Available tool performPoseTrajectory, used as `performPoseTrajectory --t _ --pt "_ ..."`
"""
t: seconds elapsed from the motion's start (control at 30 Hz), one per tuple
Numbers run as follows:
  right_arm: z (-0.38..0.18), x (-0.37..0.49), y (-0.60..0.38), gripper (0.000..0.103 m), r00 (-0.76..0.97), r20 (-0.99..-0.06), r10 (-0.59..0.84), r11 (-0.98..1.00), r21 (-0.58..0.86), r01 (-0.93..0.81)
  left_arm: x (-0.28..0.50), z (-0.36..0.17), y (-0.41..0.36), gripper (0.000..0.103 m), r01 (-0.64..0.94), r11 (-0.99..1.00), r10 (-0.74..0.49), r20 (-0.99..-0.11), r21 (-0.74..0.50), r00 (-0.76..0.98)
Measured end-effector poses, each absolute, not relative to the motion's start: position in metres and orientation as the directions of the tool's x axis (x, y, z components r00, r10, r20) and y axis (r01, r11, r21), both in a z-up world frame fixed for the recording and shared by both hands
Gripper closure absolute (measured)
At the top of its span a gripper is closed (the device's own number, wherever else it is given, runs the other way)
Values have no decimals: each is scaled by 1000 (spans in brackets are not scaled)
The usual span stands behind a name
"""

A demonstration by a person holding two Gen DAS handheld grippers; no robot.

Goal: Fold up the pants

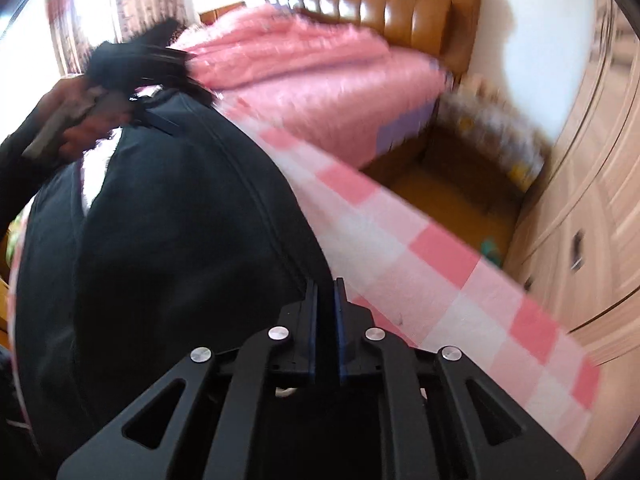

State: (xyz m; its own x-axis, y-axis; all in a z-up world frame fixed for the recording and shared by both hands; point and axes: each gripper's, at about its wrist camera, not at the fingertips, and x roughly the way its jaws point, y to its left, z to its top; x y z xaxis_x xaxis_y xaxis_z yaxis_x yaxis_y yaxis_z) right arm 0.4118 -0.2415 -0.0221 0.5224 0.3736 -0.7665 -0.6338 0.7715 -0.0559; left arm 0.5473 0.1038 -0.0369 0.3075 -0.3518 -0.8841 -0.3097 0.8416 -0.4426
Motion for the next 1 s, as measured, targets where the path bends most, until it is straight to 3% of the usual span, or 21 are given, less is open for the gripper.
performPoseTrajectory --t 0.2,0.23,0.27,0.3,0.33,0.4,0.5,0.57,0.67,0.7,0.73,0.83,1.0 --pt "3 329 -210 95 642 -684 346 749 -210 -628 557 -44 98 2 -371 850 -294 -922 -373 252" --pt "7 317 -206 103 649 -672 357 748 -212 -630 557 -45 97 4 -379 854 -280 -929 -357 243" --pt "12 302 -201 103 661 -652 372 743 -217 -633 556 -48 99 10 -394 857 -258 -938 -333 233" --pt "18 288 -196 103 676 -631 381 745 -223 -628 553 -50 101 26 -405 856 -244 -941 -322 233" --pt "22 279 -194 103 685 -619 384 748 -227 -624 545 -45 106 60 -407 852 -231 -934 -329 271" --pt "29 262 -199 103 717 -596 361 762 -256 -596 532 -41 113 95 -376 808 -349 -883 -453 314" --pt "21 265 -208 101 671 -666 325 787 -203 -583 504 -22 120 96 -342 803 -360 -855 -487 373" --pt "14 278 -225 93 617 -716 327 828 -98 -552 493 -16 122 97 -328 808 -357 -850 -489 388" --pt "8 291 -251 58 602 -742 295 876 -42 -481 469 -9 126 97 -310 796 -369 -824 -519 430" --pt "10 292 -258 20 614 -733 293 876 -53 -480 455 -2 127 97 -289 797 -371 -807 -531 460" --pt "14 293 -260 4 638 -718 280 876 -81 -476 440 5 126 97 -266 797 -374 -789 -542 487" --pt "21 291 -261 4 681 -678 277 846 -164 -508 404 21 127 97 -212 781 -409 -737 -588 538" --pt "12 342 -252 4 664 -727 175 796 -293 -530 360 39 128 103 -156 809 -377 -704 -567 601"
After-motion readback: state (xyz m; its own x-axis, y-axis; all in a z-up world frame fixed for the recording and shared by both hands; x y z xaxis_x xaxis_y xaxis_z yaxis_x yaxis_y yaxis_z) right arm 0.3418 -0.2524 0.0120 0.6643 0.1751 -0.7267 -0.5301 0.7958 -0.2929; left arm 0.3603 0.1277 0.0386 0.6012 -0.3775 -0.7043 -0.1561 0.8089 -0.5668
